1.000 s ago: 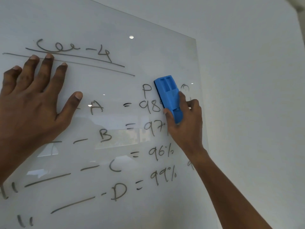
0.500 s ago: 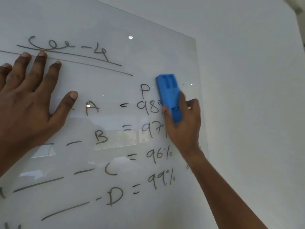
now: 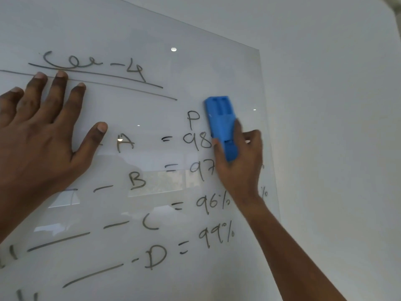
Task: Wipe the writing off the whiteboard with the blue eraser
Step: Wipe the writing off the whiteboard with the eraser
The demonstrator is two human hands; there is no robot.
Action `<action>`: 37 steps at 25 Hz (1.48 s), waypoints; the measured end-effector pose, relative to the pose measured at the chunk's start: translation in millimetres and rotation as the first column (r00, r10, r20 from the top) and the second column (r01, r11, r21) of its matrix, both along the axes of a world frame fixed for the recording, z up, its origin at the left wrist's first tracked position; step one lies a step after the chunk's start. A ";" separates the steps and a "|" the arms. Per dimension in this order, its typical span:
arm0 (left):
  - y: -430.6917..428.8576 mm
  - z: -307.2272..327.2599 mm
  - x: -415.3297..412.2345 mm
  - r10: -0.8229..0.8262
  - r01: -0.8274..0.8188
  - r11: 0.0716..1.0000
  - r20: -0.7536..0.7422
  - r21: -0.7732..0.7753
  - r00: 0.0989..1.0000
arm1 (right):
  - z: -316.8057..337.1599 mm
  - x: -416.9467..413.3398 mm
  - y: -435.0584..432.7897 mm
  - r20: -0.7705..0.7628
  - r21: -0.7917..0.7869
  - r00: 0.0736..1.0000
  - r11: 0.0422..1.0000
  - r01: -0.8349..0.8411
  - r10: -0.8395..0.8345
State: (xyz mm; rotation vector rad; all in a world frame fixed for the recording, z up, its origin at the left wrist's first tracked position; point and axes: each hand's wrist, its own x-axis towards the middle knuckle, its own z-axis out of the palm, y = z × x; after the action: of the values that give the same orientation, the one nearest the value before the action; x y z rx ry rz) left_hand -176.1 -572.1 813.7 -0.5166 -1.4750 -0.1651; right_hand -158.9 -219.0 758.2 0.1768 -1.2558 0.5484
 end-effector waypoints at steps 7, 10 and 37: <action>0.9 -1.5 4.5 0.055 -0.055 0.998 -0.015 0.007 0.998 | 13.4 -7.8 55.5 0.050 -0.302 0.998 0.953 -0.014 0.030; 0.8 -0.9 8.0 0.085 -0.086 0.996 -0.048 -0.007 0.995 | 39.4 -2.7 27.6 0.051 -0.305 0.997 0.952 -0.032 0.050; 11.2 -10.7 36.3 0.274 -0.273 0.962 -0.063 0.033 0.960 | 31.6 17.3 -80.8 -0.023 -0.067 0.999 0.997 -0.045 0.044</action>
State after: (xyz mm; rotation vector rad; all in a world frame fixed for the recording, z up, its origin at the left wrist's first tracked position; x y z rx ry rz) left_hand -139.8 -560.9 803.0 -0.2909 -1.4606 0.0522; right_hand -141.5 -299.8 789.8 0.1543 -1.2127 0.6249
